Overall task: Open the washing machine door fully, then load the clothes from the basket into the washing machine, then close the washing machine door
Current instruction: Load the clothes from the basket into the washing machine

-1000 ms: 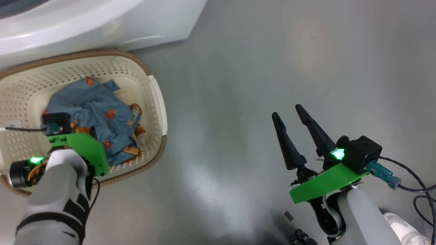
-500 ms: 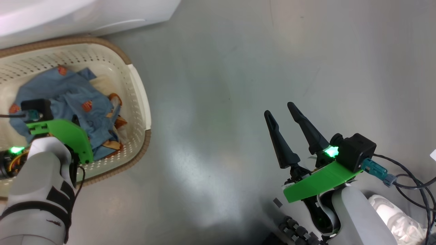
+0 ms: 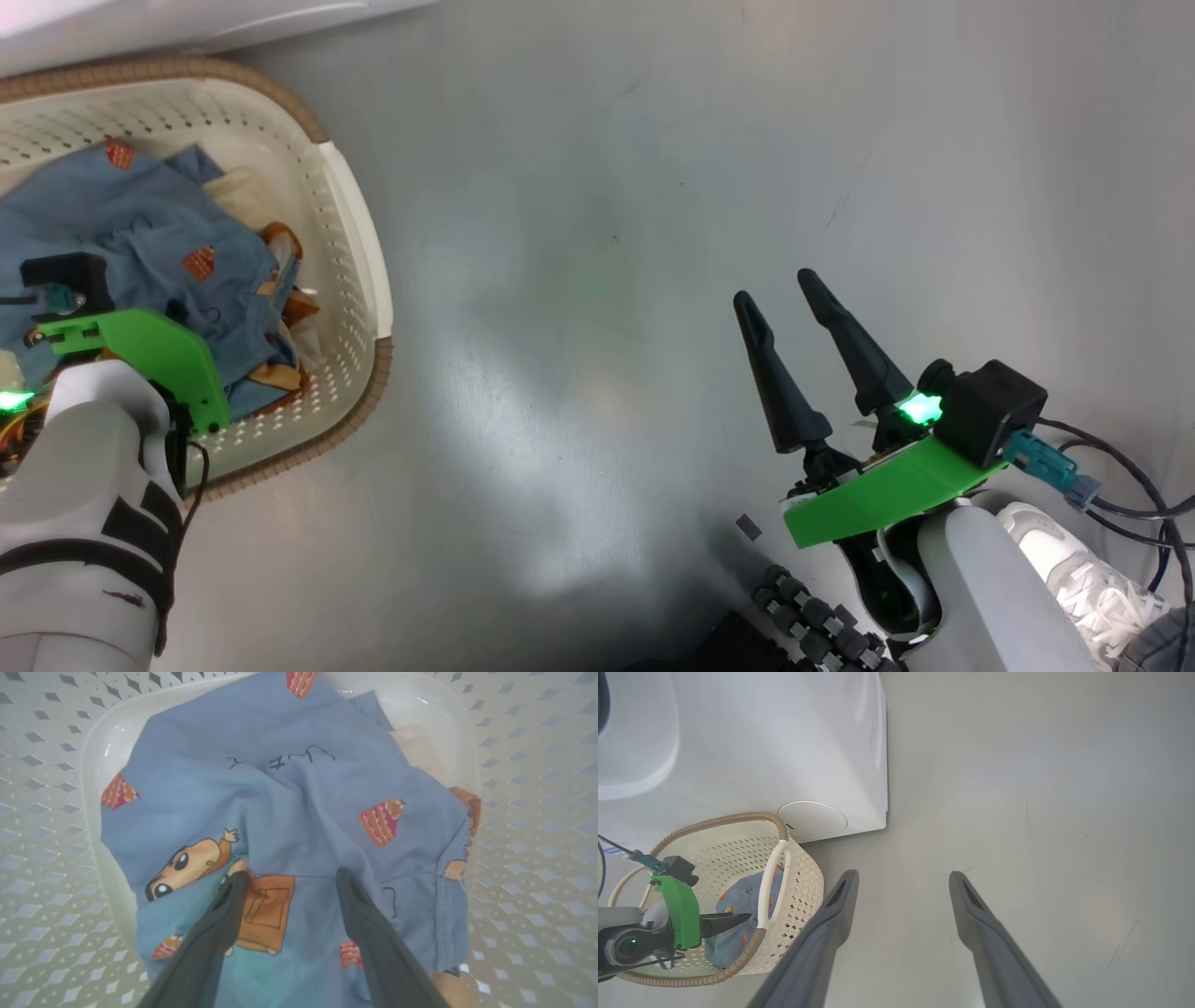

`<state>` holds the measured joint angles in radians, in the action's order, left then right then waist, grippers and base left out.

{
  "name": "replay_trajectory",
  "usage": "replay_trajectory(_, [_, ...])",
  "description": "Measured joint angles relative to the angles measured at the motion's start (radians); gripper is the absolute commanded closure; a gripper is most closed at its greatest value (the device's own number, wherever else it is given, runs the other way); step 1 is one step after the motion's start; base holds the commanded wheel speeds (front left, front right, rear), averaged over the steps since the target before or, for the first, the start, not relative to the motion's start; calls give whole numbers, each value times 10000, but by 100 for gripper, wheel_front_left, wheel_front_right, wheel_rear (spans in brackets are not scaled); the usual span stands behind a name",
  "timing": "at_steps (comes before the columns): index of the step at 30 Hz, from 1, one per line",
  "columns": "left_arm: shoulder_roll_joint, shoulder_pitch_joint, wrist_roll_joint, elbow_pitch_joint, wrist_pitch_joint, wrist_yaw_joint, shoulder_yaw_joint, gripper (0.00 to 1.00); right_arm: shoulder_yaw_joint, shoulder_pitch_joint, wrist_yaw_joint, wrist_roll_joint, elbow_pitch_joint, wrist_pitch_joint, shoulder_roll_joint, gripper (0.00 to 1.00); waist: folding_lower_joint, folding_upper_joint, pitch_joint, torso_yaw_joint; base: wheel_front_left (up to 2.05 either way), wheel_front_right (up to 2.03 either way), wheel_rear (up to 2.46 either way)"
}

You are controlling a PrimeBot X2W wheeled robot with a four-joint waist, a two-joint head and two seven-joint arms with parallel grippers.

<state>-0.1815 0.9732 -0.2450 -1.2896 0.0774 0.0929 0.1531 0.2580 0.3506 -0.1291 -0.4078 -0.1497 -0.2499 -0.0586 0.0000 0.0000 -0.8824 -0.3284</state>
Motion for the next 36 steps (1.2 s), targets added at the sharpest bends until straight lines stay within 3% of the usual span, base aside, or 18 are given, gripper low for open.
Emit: replay_trajectory(36, [142, 391, -251, -38, -251, 67, 593, 0, -500, -451, 0, 270, 767, -71, -445, 0, 0, 0, -557, 327, 0, 0, 0])
